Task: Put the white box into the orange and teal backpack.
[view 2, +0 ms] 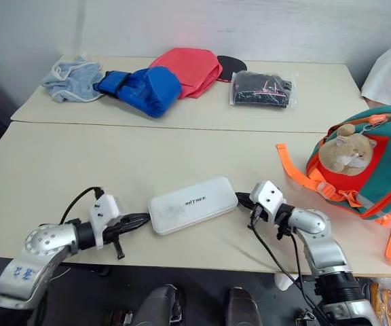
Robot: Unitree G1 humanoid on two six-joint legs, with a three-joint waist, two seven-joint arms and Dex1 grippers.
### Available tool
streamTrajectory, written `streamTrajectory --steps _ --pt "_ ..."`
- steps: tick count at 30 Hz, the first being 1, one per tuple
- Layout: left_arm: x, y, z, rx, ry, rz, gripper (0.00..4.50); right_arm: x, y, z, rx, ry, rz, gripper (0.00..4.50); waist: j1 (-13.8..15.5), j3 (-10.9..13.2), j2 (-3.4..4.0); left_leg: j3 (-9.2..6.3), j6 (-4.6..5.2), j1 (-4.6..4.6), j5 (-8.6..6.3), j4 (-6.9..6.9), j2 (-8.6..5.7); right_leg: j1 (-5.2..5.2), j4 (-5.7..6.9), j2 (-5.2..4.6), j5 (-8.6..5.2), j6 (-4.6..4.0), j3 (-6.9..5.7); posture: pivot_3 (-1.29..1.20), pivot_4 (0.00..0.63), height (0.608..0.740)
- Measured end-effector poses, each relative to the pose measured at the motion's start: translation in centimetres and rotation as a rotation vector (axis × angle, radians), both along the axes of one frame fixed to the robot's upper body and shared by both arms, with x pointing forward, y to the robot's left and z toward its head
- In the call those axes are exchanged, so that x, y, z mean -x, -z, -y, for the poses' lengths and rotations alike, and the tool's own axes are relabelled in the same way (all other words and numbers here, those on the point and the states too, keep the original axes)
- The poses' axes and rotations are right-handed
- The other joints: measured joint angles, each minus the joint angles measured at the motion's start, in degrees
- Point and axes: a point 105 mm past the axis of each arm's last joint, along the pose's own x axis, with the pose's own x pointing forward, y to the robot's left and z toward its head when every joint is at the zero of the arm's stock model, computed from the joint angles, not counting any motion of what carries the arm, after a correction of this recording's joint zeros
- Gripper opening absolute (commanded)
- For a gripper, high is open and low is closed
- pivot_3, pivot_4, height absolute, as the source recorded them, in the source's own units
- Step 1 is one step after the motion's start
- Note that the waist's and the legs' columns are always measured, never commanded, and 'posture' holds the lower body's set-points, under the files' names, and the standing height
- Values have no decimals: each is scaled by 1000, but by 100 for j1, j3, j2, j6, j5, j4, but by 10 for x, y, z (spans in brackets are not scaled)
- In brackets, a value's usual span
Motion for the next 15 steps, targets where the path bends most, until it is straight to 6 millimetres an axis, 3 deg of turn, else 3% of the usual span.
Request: streamTrajectory --steps 8,12,15 --pt "-36 -7 17 3 18 55 86 33 8 14 26 -21 -70 0 -15 -2 -2 1 0 3 3 0 1 5 12 3 0 1 -18 0 150 740" --pt "-39 -6 21 38 11 22 949 39 7 24 42 25 -73 0 -15 -2 -3 1 -1 3 4 3 1 7 11 3 0 1 -16 0 150 740" --pt "-31 1 17 110 8 -148 1813 42 9 29 50 47 -82 0 -22 -2 -3 0 -1 2 4 4 2 7 13 3 0 1 -12 0 150 740"
